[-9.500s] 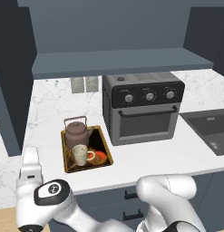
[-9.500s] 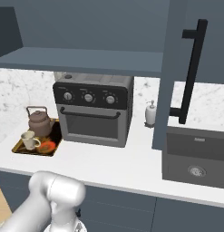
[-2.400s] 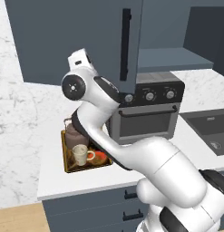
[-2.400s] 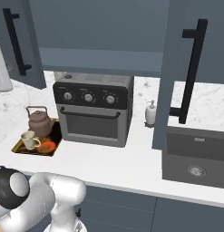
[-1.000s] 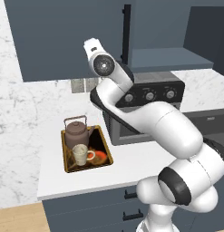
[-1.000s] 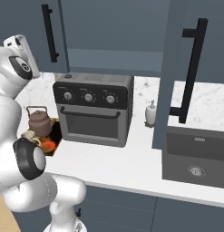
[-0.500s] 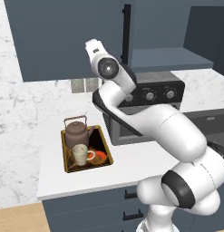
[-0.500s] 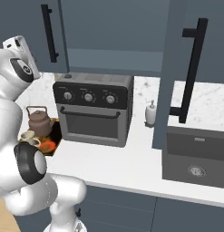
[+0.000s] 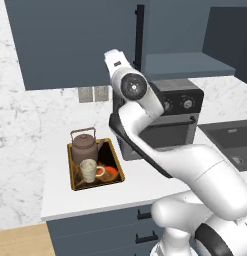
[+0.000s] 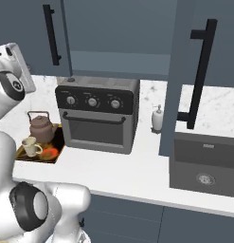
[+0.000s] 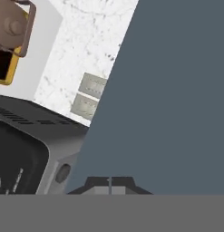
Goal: Pick the kettle from the counter and place it on the tray. Then pick the mug from the cabinet and place it on the tray. Then close the cabinet doors.
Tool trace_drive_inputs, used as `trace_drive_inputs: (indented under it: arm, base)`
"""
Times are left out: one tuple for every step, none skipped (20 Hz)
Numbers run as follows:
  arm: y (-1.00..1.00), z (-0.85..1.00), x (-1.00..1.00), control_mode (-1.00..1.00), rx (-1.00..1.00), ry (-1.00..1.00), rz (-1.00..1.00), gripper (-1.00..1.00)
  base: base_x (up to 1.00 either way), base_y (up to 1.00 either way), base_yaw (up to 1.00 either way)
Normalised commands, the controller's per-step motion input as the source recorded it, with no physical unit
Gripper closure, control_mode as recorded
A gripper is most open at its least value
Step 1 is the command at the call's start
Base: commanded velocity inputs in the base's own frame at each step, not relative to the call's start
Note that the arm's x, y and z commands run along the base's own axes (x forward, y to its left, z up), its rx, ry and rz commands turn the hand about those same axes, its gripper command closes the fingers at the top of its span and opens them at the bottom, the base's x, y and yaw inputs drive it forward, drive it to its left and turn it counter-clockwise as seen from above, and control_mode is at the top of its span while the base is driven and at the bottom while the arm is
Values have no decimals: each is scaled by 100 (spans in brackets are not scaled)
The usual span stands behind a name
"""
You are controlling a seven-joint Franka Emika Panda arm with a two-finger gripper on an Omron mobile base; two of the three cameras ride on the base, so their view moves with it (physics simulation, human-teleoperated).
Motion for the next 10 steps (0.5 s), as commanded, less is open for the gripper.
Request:
trace_drive_inputs:
  arm:
    - [-62, 0, -100, -100, 0, 8, 0, 100]
    - [-71, 0, -100, -100, 0, 8, 0, 100]
    - [-76, 0, -100, -100, 0, 5, 0, 100]
    - [-84, -1, -100, -100, 3, 3, 0, 100]
    - [-91, -8, -100, -100, 4, 0, 0, 100]
    - [-93, -12, -100, -100, 5, 0, 0, 100]
    - [-99, -8, -100, -100, 9, 0, 0, 100]
    - [-100, -9, -100, -100, 13, 0, 0, 100]
    - [-100, -1, -100, -100, 17, -3, 0, 100]
    - [-100, 0, -100, -100, 19, -6, 0, 100]
  base:
    - [0, 0, 0]
    - [0, 0, 0]
    - [0, 0, 0]
    - [0, 0, 0]
    - [0, 0, 0]
    - [0, 0, 0]
    - [0, 0, 0]
    - [0, 0, 0]
    - [0, 0, 0]
    - [0, 0, 0]
